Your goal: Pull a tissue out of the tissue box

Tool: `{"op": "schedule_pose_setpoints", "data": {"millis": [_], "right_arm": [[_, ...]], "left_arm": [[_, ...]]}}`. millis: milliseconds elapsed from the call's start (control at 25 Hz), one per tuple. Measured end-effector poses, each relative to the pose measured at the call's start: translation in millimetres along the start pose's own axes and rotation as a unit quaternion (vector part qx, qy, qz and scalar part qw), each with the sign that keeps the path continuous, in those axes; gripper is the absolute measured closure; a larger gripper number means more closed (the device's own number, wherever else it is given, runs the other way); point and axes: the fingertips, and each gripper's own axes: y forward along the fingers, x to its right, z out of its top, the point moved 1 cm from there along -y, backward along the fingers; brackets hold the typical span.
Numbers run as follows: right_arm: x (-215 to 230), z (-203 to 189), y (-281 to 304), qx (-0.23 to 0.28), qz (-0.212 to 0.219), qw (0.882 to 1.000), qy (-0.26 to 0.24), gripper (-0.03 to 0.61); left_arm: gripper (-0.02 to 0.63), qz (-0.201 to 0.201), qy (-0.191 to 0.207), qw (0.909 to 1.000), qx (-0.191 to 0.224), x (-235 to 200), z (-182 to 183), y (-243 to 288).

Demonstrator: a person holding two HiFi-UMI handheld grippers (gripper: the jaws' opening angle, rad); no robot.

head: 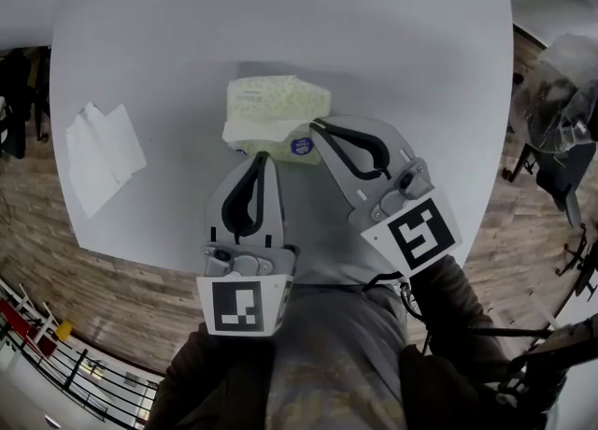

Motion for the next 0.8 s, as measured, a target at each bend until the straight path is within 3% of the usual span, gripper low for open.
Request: {"op": "schedule_pose_setpoints", "data": {"millis": [280, 480, 640, 800], "right_arm": [[-32.7, 60.0, -20.5, 0.034, -0.002, 0.999, -0.021, 0.577], [-66.1, 119.2, -41.4, 0.075, -0.028, 0.996, -0.034, 0.576], [-91.2, 170.5, -59.5, 0.127, -0.069, 0.989, -0.041, 0.575], [-112.0, 211.7, -79.1, 0.17, -0.12, 0.977, -0.052, 0.575]], "left_arm": [[0.617, -0.018, -0.005, 0.9992, 0.034, 8.0, 33.6, -22.2], [0.617, -0.052, 0.011, 0.9956, 0.078, 16.9, 76.9, -59.2], [0.617, -0.077, 0.034, 0.9879, 0.131, 17.0, 120.5, -93.1], [0.617, -0.101, 0.066, 0.974, 0.192, 20.6, 164.5, -125.1]]}}
